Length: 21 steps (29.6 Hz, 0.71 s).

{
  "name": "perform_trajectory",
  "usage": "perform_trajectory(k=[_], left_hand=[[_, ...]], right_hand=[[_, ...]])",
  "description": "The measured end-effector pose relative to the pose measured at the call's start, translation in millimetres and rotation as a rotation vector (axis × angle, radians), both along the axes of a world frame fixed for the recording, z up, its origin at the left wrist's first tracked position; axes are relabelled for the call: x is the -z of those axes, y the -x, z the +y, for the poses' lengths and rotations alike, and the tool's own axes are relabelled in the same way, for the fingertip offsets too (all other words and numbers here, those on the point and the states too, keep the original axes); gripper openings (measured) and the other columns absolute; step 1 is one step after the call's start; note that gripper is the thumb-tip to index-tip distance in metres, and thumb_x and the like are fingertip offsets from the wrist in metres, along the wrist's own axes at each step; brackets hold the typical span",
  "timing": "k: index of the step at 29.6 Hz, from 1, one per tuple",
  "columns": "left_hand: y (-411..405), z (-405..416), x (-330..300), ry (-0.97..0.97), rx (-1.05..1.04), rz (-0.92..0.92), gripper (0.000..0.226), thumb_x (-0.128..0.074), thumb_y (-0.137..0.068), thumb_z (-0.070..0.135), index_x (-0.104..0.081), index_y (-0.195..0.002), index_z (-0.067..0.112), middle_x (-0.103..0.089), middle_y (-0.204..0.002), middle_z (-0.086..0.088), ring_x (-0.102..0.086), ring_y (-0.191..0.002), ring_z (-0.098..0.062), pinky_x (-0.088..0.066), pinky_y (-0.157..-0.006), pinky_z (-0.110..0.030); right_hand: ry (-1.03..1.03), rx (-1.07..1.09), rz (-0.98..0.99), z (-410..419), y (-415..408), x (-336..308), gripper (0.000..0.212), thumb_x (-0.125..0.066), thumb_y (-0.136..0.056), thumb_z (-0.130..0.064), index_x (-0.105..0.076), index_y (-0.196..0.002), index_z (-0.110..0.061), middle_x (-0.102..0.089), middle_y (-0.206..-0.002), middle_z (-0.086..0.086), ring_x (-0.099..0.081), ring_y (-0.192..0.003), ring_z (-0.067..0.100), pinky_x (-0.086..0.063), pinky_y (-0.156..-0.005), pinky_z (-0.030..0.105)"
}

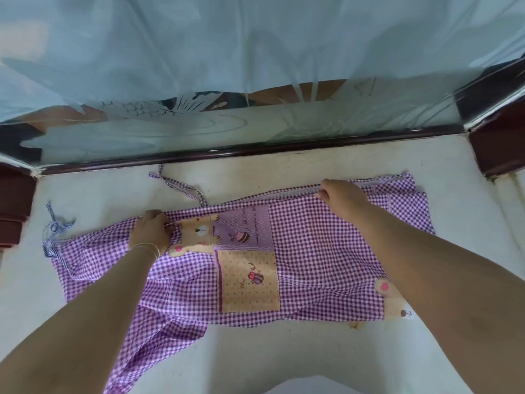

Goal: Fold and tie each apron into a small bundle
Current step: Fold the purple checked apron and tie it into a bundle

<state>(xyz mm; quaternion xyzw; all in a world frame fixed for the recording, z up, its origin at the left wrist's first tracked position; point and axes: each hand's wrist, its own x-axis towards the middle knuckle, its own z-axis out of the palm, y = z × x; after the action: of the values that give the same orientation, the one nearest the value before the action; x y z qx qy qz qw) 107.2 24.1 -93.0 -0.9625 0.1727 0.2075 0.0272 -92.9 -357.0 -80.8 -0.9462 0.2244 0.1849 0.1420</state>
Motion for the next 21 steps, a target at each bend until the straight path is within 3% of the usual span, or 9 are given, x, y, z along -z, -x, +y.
perform_trajectory(k=[4, 8, 10, 12, 15, 18, 21], left_hand=[[-19.5, -10.6, 11.2, -0.022, 0.026, 0.001, 0.025, -0.049, -0.093, 0.015, -0.061, -0.113, 0.007, -0.054, -0.125, -0.015, -0.052, -0.109, -0.038, -0.046, -0.090, -0.047], [-29.4, -22.5, 12.9, -0.053, 0.079, -0.043, 0.017, -0.045, -0.094, 0.017, -0.054, -0.105, 0.007, -0.058, -0.106, -0.016, -0.055, -0.096, -0.035, -0.045, -0.078, -0.043], [-28.0, -27.8, 13.5, -0.012, 0.155, -0.011, 0.022, -0.046, -0.095, 0.028, -0.052, -0.107, 0.011, -0.059, -0.106, -0.012, -0.055, -0.097, -0.033, -0.046, -0.080, -0.042], [-23.8, -37.2, 13.6, 0.009, 0.216, 0.089, 0.033, -0.049, -0.092, 0.042, -0.050, -0.112, 0.015, -0.059, -0.107, -0.007, -0.055, -0.099, -0.028, -0.045, -0.084, -0.041], [-14.3, -56.4, 12.7, -0.155, 0.360, 0.114, 0.044, -0.048, -0.087, 0.058, -0.051, -0.108, 0.019, -0.059, -0.103, -0.001, -0.056, -0.099, -0.023, -0.044, -0.085, -0.037], [-7.3, -73.2, 11.9, -0.238, 0.412, 0.130, 0.030, -0.044, -0.091, 0.047, -0.054, -0.095, 0.020, -0.059, -0.098, -0.001, -0.054, -0.095, -0.020, -0.045, -0.083, -0.034], [-9.5, -85.4, 10.0, -0.224, 0.369, 0.187, 0.025, -0.042, -0.092, 0.037, -0.053, -0.085, 0.016, -0.059, -0.084, 0.000, -0.054, -0.081, -0.018, -0.044, -0.072, -0.030]], right_hand=[[0.016, -0.004, -0.061, -7.9, -25.7, 14.3, 0.021, -0.038, -0.103, -0.032, -0.049, -0.098, -0.014, -0.055, -0.090, 0.003, -0.053, -0.075, 0.020, -0.037, -0.061, 0.030], [0.077, -0.031, -0.016, -12.1, -35.7, 28.6, 0.032, -0.036, -0.103, -0.030, -0.051, -0.120, -0.008, -0.048, -0.123, 0.009, -0.046, -0.110, 0.023, -0.046, -0.079, 0.038], [0.128, -0.037, -0.015, -13.1, -35.5, 32.7, 0.034, -0.036, -0.102, -0.031, -0.051, -0.122, -0.007, -0.047, -0.127, 0.011, -0.045, -0.115, 0.027, -0.046, -0.086, 0.041], [0.175, -0.055, -0.023, -14.2, -38.6, 34.7, 0.035, -0.035, -0.102, -0.033, -0.051, -0.122, -0.009, -0.050, -0.125, 0.011, -0.049, -0.110, 0.028, -0.044, -0.089, 0.042], [0.121, -0.072, -0.057, -14.9, -38.9, 36.4, 0.045, -0.036, -0.097, -0.053, -0.051, -0.117, -0.015, -0.056, -0.115, 0.005, -0.057, -0.100, 0.025, -0.042, -0.091, 0.042], [0.073, -0.131, 0.013, -19.7, -32.7, 35.5, 0.067, -0.035, -0.081, -0.077, -0.052, -0.113, -0.020, -0.062, -0.104, -0.001, -0.059, -0.095, 0.021, -0.041, -0.094, 0.042], [0.144, -0.294, 0.079, -25.9, -20.6, 32.7, 0.060, -0.034, -0.084, -0.074, -0.058, -0.093, -0.020, -0.060, -0.089, -0.001, -0.055, -0.091, 0.021, -0.038, -0.089, 0.039]])
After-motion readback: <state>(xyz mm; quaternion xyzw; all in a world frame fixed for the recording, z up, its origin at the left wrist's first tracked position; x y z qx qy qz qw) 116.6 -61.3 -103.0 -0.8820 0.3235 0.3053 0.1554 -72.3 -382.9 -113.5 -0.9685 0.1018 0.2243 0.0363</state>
